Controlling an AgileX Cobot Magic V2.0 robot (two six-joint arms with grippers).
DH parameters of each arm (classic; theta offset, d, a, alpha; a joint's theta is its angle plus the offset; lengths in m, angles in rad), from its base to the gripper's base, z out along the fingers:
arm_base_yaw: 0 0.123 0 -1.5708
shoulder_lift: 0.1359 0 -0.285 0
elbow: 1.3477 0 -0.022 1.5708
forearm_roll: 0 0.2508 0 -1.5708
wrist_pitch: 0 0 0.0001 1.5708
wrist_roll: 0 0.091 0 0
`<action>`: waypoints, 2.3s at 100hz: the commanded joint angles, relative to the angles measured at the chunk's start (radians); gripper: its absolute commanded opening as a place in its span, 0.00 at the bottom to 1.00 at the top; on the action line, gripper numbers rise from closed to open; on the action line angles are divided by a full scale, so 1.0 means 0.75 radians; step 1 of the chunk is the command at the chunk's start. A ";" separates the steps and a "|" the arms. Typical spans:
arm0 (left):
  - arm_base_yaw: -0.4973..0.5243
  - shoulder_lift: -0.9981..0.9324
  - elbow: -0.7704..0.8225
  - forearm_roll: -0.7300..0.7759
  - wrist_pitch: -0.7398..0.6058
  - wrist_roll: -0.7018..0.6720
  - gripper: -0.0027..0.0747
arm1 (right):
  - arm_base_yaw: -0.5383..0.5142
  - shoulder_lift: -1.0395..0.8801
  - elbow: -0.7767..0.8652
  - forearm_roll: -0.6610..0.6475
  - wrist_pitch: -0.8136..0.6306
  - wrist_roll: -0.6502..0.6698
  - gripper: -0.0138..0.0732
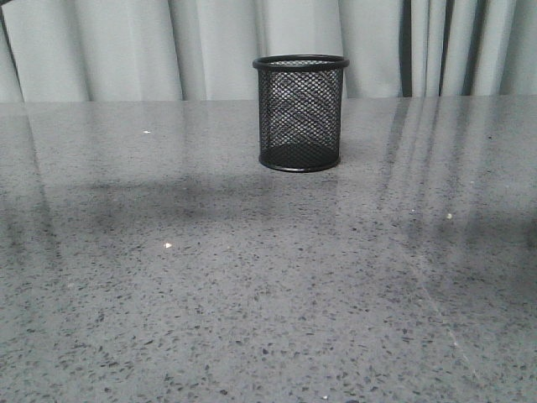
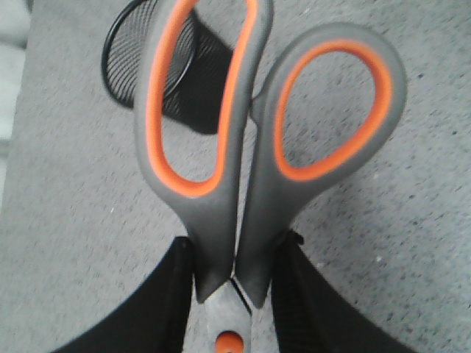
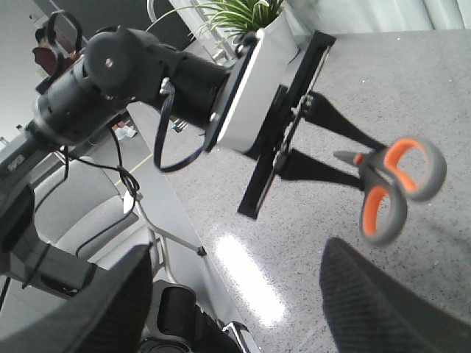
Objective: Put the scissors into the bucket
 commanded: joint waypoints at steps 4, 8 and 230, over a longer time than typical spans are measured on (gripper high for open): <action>-0.060 -0.045 -0.045 -0.054 -0.066 -0.017 0.11 | -0.001 0.048 -0.072 0.114 0.036 -0.023 0.71; -0.071 -0.045 -0.045 -0.054 -0.066 -0.017 0.11 | -0.001 0.066 -0.077 0.132 0.060 -0.023 0.73; -0.085 -0.053 -0.242 -0.402 -0.053 -0.017 0.11 | 0.199 0.234 -0.077 0.363 -0.470 -0.067 0.77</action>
